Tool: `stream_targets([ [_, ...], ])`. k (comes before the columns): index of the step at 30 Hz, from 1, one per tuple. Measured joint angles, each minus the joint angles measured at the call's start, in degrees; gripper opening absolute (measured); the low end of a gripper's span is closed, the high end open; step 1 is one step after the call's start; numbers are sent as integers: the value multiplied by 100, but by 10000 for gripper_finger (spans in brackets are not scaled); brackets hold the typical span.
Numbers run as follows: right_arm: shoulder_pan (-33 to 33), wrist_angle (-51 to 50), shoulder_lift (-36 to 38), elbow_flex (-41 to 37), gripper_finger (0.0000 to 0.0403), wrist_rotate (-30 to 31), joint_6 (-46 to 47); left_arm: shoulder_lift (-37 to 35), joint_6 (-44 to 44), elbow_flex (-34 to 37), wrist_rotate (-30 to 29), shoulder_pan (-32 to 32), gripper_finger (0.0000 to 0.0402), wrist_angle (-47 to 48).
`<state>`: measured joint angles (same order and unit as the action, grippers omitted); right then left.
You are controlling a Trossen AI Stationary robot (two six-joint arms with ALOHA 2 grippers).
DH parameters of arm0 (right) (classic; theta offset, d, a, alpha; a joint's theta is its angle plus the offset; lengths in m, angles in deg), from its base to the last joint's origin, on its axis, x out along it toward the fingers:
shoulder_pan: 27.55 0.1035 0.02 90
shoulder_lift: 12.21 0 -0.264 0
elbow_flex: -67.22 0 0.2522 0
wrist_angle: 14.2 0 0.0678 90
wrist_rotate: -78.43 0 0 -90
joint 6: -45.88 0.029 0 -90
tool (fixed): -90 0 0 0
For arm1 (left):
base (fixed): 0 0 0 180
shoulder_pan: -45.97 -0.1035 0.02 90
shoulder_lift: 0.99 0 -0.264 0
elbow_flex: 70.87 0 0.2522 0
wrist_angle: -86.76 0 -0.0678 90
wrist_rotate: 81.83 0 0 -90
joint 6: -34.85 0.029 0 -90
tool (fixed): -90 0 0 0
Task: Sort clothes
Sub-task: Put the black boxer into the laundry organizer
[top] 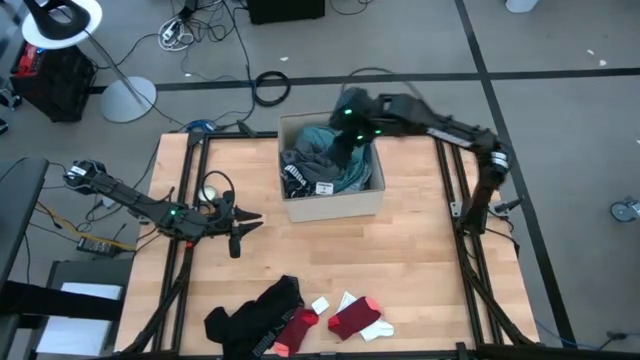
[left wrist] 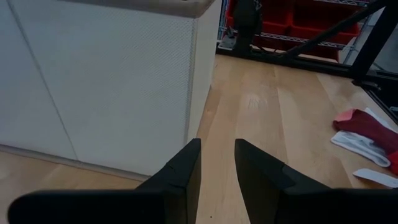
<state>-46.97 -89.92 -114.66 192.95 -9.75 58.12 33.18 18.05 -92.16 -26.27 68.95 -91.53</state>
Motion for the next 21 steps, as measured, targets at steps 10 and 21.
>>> stream_targets([
  [10,949,-686,1336,-375,155,901,466,2,-38,0,0,0,103,17],
  [21,3388,462,2926,-3778,155,2703,2440,18,-328,0,361,1,103,-34],
])
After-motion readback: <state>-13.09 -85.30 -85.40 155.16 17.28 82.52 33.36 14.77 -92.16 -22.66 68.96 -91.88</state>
